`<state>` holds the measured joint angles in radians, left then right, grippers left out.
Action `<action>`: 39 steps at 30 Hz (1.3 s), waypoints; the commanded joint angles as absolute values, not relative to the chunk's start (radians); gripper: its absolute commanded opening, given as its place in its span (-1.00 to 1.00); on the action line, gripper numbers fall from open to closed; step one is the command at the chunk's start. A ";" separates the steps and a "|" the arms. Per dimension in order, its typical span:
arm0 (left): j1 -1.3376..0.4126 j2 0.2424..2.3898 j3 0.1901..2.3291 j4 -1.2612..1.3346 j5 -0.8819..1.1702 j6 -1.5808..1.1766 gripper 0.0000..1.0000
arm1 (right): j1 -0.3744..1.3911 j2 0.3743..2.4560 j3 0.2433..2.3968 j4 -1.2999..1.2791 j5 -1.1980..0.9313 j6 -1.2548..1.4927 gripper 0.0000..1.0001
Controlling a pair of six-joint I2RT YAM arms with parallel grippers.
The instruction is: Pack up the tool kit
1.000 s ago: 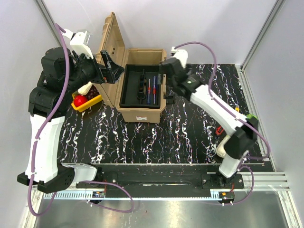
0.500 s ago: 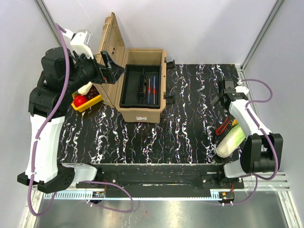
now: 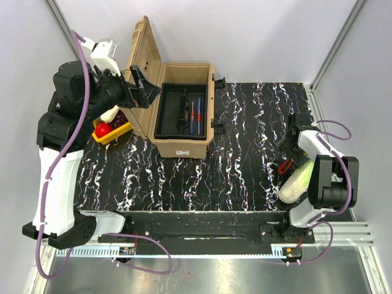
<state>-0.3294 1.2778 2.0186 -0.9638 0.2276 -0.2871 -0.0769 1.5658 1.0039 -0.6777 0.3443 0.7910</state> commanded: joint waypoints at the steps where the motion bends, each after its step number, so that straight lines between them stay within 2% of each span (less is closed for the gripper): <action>1: -0.333 1.255 2.023 -0.922 0.216 -0.275 0.98 | -0.089 1.611 0.999 -0.603 0.307 0.788 0.82; 15: -0.333 1.258 2.026 -0.920 0.213 -0.273 0.98 | -0.110 1.732 1.002 -0.563 0.252 0.801 0.53; 17: -0.333 1.258 2.025 -0.922 0.216 -0.275 0.98 | -0.110 1.753 1.006 -0.548 0.224 0.787 0.29; 21: -0.333 1.258 2.028 -0.922 0.216 -0.276 0.98 | -0.110 1.764 1.011 -0.519 0.175 0.765 -0.34; 24: -0.333 1.259 2.026 -0.922 0.221 -0.279 0.98 | -0.109 1.744 1.025 -0.512 0.149 0.756 -0.67; 26: -0.333 1.261 2.028 -0.922 0.224 -0.281 0.98 | -0.101 1.717 1.041 -0.509 0.132 0.746 -0.79; 34: -0.333 1.262 2.026 -0.914 0.239 -0.290 0.98 | 0.095 1.599 1.276 -0.592 0.164 0.704 -0.81; 39: -0.333 1.255 2.020 -0.910 0.239 -0.291 0.98 | 0.208 1.580 1.465 -0.572 0.106 0.703 -0.83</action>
